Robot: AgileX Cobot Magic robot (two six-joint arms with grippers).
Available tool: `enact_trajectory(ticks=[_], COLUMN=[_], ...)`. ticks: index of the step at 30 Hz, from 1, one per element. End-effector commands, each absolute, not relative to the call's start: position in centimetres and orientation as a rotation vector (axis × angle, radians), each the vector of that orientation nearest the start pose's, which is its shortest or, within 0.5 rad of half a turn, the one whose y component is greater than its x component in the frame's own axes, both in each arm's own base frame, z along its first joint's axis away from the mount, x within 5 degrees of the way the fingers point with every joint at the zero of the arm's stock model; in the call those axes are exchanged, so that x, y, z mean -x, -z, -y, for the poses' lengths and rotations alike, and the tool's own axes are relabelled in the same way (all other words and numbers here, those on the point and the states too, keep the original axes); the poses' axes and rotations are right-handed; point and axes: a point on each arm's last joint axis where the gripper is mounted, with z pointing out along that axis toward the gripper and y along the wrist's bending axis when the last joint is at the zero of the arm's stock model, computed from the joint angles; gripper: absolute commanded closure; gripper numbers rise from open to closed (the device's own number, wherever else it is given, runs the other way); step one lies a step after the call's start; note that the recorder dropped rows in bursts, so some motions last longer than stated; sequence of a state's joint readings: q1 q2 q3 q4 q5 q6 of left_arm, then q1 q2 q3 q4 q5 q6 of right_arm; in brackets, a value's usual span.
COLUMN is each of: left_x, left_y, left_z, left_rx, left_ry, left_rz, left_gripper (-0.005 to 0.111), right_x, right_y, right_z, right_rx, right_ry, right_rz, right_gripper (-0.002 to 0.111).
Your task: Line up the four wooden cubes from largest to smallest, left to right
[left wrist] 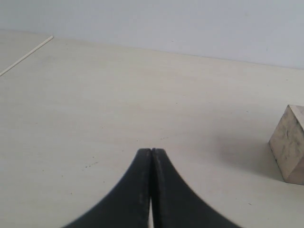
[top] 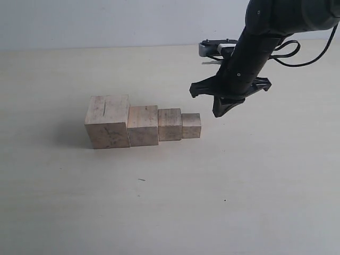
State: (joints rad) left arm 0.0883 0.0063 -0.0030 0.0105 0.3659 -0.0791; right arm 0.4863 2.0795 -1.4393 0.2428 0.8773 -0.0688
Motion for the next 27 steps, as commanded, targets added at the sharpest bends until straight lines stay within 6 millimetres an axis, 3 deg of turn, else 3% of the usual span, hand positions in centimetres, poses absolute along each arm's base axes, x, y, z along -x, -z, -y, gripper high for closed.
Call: enact_trajectory(ticks=[1, 9, 15, 27], left_x=[-5.3, -5.3, -5.3, -5.3], left_y=[-18.1, -18.1, -18.1, -18.1], left_z=[-0.5, -0.5, -0.5, -0.5], left_rx=[0.161, 0.161, 0.161, 0.161], left_ry=[-0.006, -0.006, -0.006, -0.006], left_rz=[-1.830, -1.830, -1.830, -1.830], left_gripper=[0.107, 0.107, 0.107, 0.107], right_x=[-35.3, -35.1, -34.9, -34.9], right_y=[-13.8, -12.3, -12.5, -12.5], right_z=[-21.0, -21.7, -22.4, -22.4], right_rx=[0.597, 0.630, 0.701, 0.728], right_ry=[-0.328, -0.344, -0.463, -0.463], right_rz=[-2.991, -3.008, -2.971, -2.966], right_gripper=[0.108, 0.108, 0.108, 0.108])
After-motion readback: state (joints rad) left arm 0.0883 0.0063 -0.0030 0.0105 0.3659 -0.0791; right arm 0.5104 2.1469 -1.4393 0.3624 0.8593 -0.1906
